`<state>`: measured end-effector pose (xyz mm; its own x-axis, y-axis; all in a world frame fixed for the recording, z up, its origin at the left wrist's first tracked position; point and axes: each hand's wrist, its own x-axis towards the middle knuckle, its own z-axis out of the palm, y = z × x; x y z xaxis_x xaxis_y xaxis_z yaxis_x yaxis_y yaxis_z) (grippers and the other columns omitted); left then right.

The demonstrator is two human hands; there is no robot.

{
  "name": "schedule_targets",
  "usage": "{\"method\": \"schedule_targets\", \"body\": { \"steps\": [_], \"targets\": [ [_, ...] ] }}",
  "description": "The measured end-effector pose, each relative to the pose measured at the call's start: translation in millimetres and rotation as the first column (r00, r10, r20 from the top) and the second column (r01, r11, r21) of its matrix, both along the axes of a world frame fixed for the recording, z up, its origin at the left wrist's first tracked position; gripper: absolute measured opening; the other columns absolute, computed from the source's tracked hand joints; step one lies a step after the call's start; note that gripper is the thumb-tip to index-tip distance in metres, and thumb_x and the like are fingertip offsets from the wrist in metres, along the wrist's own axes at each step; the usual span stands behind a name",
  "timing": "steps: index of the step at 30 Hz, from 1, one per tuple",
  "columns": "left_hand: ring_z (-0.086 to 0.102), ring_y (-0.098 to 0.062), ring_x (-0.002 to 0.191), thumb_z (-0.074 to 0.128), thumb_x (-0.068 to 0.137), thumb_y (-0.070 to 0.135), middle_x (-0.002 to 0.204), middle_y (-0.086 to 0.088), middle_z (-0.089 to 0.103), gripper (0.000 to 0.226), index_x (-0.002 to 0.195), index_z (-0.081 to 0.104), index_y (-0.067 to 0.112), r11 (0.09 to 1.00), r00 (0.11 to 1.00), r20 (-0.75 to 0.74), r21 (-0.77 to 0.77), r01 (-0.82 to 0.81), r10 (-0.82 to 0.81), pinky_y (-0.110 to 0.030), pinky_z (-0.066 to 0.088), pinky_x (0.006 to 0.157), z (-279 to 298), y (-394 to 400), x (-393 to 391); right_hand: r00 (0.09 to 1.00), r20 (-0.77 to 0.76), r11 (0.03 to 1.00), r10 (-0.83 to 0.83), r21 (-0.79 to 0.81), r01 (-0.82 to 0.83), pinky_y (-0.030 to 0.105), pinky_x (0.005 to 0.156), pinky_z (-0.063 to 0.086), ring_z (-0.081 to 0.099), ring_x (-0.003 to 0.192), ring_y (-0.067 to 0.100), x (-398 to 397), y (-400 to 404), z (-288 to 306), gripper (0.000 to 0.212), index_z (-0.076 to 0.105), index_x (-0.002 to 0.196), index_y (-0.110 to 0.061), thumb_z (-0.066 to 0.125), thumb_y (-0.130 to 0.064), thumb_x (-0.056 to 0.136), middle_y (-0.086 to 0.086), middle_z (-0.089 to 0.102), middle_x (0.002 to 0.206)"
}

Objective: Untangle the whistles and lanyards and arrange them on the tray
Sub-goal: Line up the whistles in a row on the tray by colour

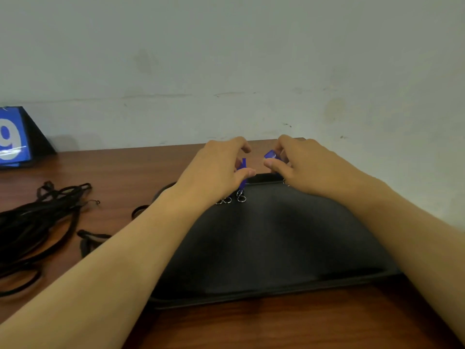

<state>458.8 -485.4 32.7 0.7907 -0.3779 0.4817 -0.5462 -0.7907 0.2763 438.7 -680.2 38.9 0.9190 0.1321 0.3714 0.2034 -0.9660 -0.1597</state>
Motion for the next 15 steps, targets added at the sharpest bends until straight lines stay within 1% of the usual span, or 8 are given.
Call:
{"method": "schedule_targets", "body": {
  "steps": [1, 3, 6, 7, 9, 11, 13, 15],
  "targets": [
    [0.064, -0.008, 0.082, 0.073, 0.088, 0.044, 0.101, 0.006, 0.070, 0.044, 0.126, 0.059, 0.028, 1.000, 1.000, 0.011, -0.001, -0.005, 0.005, -0.031, 0.055, 0.087, 0.1, 1.0, 0.5, 1.000, -0.014, 1.000, -0.002, -0.003, 0.002, 0.044, 0.077, 0.058, 0.064, 0.082, 0.018, 1.5, 0.0, -1.1, 0.035, 0.049, 0.110, -0.026, 0.047, -0.059, 0.097, -0.002, 0.067, 0.098],
    [0.064, -0.005, 0.078, 0.072, 0.089, 0.044, 0.101, 0.006, 0.071, 0.039, 0.122, 0.061, 0.027, 1.000, 1.000, 0.013, -0.024, 0.000, 0.001, -0.028, 0.055, 0.084, 0.4, 2.0, 0.9, 1.000, -0.029, 1.000, -0.003, 0.004, 0.004, 0.044, 0.077, 0.058, 0.065, 0.080, 0.016, 3.7, -0.9, -3.4, 0.035, 0.048, 0.111, -0.027, 0.045, -0.060, 0.097, -0.003, 0.068, 0.096],
    [0.066, 0.002, 0.073, 0.071, 0.089, 0.044, 0.097, 0.012, 0.070, 0.031, 0.116, 0.064, 0.028, 0.993, 0.998, 0.020, -0.107, 0.053, -0.052, -0.016, 0.050, 0.073, 1.7, -2.5, -4.4, 1.000, -0.012, 1.000, -0.002, 0.005, 0.002, 0.044, 0.075, 0.058, 0.066, 0.080, 0.017, 4.6, -3.9, -5.8, 0.034, 0.048, 0.109, -0.029, 0.044, -0.060, 0.097, -0.005, 0.069, 0.094],
    [0.067, 0.002, 0.073, 0.071, 0.089, 0.043, 0.096, 0.014, 0.069, 0.029, 0.114, 0.065, 0.029, 0.986, 0.997, 0.008, -0.148, 0.078, -0.077, -0.012, 0.050, 0.072, 2.1, -5.1, -7.2, 1.000, -0.008, 1.000, 0.000, 0.004, 0.000, 0.044, 0.074, 0.058, 0.066, 0.080, 0.017, 4.6, -4.5, -6.4, 0.033, 0.048, 0.109, -0.029, 0.044, -0.059, 0.097, -0.005, 0.069, 0.094],
    [0.068, 0.003, 0.081, 0.070, 0.091, 0.040, 0.096, 0.016, 0.069, 0.024, 0.112, 0.065, 0.030, 0.971, 0.991, -0.039, -0.210, 0.115, -0.126, -0.007, 0.049, 0.072, 2.1, -10.2, -11.4, 1.000, -0.003, 1.000, -0.001, 0.020, 0.001, 0.044, 0.074, 0.059, 0.066, 0.079, 0.016, 4.9, -5.2, -7.4, 0.032, 0.048, 0.110, -0.028, 0.045, -0.058, 0.098, -0.005, 0.069, 0.093],
    [0.067, 0.003, 0.089, 0.071, 0.091, 0.037, 0.096, 0.016, 0.070, 0.020, 0.109, 0.065, 0.032, 0.964, 0.984, -0.088, -0.233, 0.128, -0.152, -0.004, 0.046, 0.071, 0.3, -12.5, -11.8, 1.000, 0.007, 0.998, -0.002, 0.055, 0.002, 0.043, 0.073, 0.059, 0.067, 0.078, 0.015, 4.9, -5.8, -7.6, 0.035, 0.049, 0.112, -0.027, 0.045, -0.059, 0.098, -0.005, 0.070, 0.092],
    [0.067, 0.002, 0.092, 0.071, 0.091, 0.035, 0.097, 0.015, 0.071, 0.018, 0.108, 0.066, 0.033, 0.960, 0.978, -0.129, -0.250, 0.125, -0.161, -0.004, 0.044, 0.070, -2.2, -11.2, -9.8, 1.000, 0.016, 0.997, 0.001, 0.081, -0.003, 0.043, 0.074, 0.059, 0.067, 0.077, 0.015, 5.2, -6.9, -8.1, 0.036, 0.050, 0.113, -0.026, 0.045, -0.058, 0.098, -0.004, 0.070, 0.092],
    [0.068, 0.001, 0.093, 0.071, 0.091, 0.031, 0.096, 0.015, 0.072, 0.016, 0.107, 0.067, 0.033, 0.957, 0.972, -0.158, -0.262, 0.127, -0.172, -0.008, 0.047, 0.074, -4.9, -8.7, -7.6, 1.000, 0.018, 0.995, 0.011, 0.102, -0.013, 0.044, 0.075, 0.059, 0.068, 0.076, 0.016, 5.9, -7.8, -9.2, 0.034, 0.050, 0.113, -0.024, 0.046, -0.055, 0.099, -0.003, 0.071, 0.092]
  ]
}}
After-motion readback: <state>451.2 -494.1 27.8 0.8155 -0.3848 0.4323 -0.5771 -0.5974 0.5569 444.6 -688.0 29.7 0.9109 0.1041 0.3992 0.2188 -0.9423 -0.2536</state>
